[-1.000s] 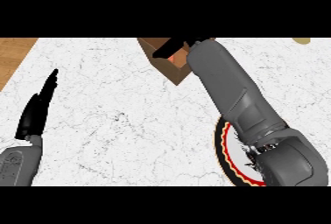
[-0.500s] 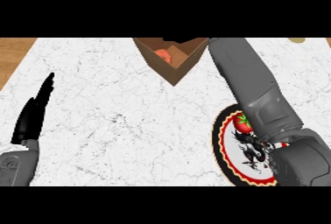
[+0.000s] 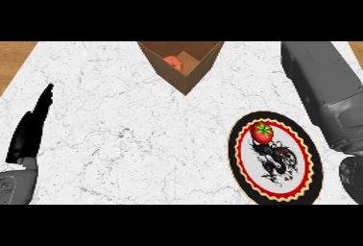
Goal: Pick the squash from the plate and place it in the cardboard box
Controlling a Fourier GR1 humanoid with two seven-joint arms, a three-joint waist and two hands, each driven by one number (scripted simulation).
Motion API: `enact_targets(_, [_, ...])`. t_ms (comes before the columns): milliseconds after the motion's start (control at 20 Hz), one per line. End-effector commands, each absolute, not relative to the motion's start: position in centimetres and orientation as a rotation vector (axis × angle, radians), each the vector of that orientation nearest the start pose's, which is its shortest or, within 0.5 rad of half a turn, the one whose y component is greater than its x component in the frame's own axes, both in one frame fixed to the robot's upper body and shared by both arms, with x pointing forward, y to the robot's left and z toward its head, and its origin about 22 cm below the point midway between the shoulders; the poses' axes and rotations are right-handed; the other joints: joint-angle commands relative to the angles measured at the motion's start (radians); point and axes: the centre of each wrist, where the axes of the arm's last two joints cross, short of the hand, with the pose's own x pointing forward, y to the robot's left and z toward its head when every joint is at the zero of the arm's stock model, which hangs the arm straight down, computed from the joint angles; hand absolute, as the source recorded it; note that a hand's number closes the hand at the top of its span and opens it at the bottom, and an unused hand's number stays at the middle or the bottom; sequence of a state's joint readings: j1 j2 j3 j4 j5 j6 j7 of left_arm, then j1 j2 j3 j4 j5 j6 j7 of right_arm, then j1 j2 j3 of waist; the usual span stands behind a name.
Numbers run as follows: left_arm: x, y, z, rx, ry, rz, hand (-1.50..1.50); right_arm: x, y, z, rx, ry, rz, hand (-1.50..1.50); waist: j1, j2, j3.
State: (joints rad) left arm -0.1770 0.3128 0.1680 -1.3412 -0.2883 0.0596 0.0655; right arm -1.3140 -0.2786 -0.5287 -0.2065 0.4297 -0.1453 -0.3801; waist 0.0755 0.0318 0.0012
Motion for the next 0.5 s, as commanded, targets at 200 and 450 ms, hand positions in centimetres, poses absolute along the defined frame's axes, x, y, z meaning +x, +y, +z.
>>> enact_targets(200, [27.8, 34.8, 3.1, 0.613, -1.417, -0.252, 0.0, 46.8, -30.0, 15.8, -0.356, -1.848, 0.248, -1.5, -0.007, -0.003, 0.001])
enact_targets(450, [28.0, 34.7, 3.2, 0.601, -1.408, -0.256, 0.0, 45.9, -33.8, 16.4, -0.34, -1.798, 0.379, -1.5, -0.018, -0.007, 0.001])
